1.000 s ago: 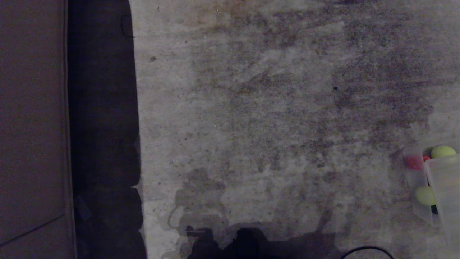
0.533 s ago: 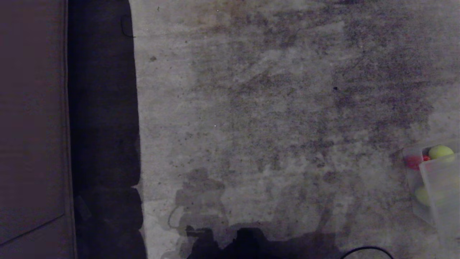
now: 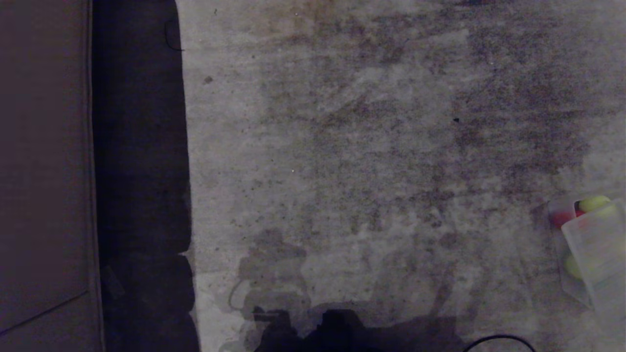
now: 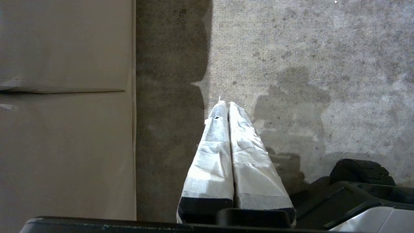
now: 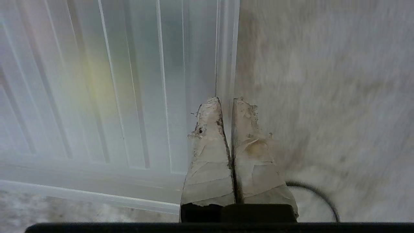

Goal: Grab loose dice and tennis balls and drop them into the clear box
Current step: Close the lid

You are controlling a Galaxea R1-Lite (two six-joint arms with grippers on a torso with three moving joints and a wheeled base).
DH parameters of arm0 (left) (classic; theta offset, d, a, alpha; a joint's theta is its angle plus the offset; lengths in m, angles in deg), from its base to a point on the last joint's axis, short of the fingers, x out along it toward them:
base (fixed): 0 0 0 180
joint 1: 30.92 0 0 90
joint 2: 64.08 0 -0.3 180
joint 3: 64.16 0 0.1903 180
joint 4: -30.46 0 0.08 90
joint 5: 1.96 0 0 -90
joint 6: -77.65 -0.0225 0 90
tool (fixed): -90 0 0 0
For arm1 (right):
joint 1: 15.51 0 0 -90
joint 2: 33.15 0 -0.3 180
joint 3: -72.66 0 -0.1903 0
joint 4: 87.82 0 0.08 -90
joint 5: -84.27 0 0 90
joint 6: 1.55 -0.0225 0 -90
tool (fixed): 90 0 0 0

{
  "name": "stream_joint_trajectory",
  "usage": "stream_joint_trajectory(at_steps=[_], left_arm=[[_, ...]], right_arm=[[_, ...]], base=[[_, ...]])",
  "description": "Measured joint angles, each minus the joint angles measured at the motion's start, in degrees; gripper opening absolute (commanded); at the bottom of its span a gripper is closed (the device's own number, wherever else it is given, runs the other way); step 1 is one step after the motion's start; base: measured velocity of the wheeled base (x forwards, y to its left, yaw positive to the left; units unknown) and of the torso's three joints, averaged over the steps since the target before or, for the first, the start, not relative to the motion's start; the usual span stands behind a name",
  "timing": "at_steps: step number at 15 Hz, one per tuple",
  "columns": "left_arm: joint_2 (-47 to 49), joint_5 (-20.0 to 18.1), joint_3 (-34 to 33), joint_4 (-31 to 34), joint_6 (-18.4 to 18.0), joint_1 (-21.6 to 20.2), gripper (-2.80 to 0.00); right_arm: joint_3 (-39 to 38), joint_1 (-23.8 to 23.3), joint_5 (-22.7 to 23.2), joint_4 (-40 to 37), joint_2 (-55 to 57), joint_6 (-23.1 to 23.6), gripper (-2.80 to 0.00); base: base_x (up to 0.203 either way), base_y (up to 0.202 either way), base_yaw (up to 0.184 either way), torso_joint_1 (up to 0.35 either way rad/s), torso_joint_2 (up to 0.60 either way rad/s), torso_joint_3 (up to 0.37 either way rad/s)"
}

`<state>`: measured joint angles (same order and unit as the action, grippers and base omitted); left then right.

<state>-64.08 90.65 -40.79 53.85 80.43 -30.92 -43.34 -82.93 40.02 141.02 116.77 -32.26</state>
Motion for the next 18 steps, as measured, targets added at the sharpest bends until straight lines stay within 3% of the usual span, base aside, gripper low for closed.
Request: stream_joint_trajectory(at_steps=[8,10,13,18], left_arm=[[0.0,0.0,0.0,0.0,0.0,0.0,-2.80],[0.0,0.0,0.0,0.0,0.0,0.0,-2.80],[0.0,0.0,0.0,0.0,0.0,0.0,-2.80],[0.0,0.0,0.0,0.0,0.0,0.0,-2.80]], right_arm=[[0.8,-0.7,-0.2,5.8,3.1,-1.7,-2.80],[1.2,-1.0,-0.2,9.2,4.6,-5.0,-2.80],[2.5,-1.0,-0.1,14.8,6.5,-15.2,-2.80],[2.9,0.1,0.0,15.0,8.5,-16.4,-2.80]], base=[[0.000,0.000,0.000,0.000,0.00,0.000],[0.000,0.000,0.000,0.000,0.00,0.000],[0.000,0.000,0.000,0.000,0.00,0.000],[0.000,0.000,0.000,0.000,0.00,0.000]])
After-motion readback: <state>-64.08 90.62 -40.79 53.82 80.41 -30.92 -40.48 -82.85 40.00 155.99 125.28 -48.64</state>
